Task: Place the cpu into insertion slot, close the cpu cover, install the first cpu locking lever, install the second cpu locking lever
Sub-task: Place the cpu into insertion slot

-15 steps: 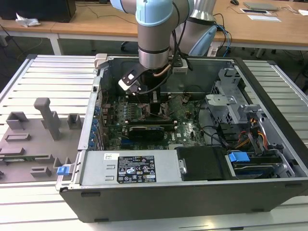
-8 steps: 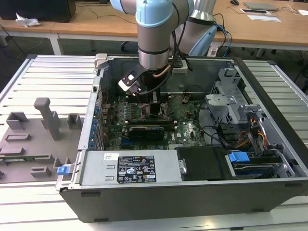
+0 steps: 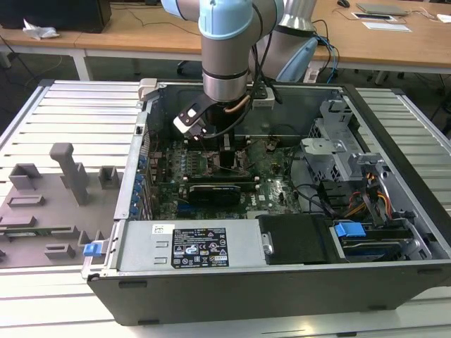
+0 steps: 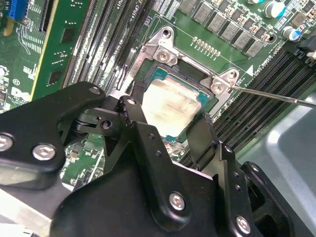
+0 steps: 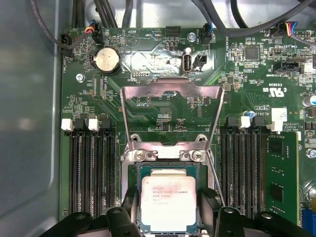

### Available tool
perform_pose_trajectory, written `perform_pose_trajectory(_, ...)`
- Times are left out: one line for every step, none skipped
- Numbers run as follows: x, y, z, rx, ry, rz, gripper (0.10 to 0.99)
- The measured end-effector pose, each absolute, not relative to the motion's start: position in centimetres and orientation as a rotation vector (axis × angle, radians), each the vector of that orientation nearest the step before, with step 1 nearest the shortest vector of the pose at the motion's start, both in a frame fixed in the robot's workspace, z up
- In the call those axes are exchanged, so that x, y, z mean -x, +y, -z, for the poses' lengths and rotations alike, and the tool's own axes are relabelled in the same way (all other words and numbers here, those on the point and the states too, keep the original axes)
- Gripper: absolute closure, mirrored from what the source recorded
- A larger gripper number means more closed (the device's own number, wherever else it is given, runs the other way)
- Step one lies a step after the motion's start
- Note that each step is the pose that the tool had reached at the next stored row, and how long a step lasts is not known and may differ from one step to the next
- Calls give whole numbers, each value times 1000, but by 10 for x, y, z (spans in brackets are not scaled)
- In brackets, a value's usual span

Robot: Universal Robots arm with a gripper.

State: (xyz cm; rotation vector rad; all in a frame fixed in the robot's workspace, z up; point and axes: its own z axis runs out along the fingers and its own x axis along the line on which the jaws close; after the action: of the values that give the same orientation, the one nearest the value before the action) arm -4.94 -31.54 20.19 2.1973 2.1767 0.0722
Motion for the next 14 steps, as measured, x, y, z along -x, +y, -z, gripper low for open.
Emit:
perform_pose_trajectory(49,-315,-204,-2197,2177,-72,471)
perform_pose_trajectory(49,-315,-208,-2197,2177,-72,471)
perform_pose_trajectory(49,-315,-210,-2197,2177,-72,471)
perform_pose_trajectory(49,-315,-212,-2197,2177,-72,471)
perform_pose_trajectory(49,-315,-212,-2197,2177,-72,471)
perform_pose_trajectory(49,-315,-212,-2197,2177,-73,471)
perform_pose_trajectory(49,-315,-212,-2197,2177,-73,471)
perform_pose_trajectory(49,-315,-212,-2197,2177,-72,471)
perform_pose_trajectory(49,-315,-212,-2197,2177,-72,471)
perform_pose_trajectory(49,-315,-212,-2197,2177,-72,471)
perform_pose_trajectory(49,-315,-212,-2197,2177,-72,486)
perform_pose_trajectory(49,-315,-212,-2197,2177,-72,486)
perform_pose_trajectory(49,-315,-212,-2197,2177,-72,553)
perform_pose_trajectory(49,-315,-212,-2197,2177,-72,616)
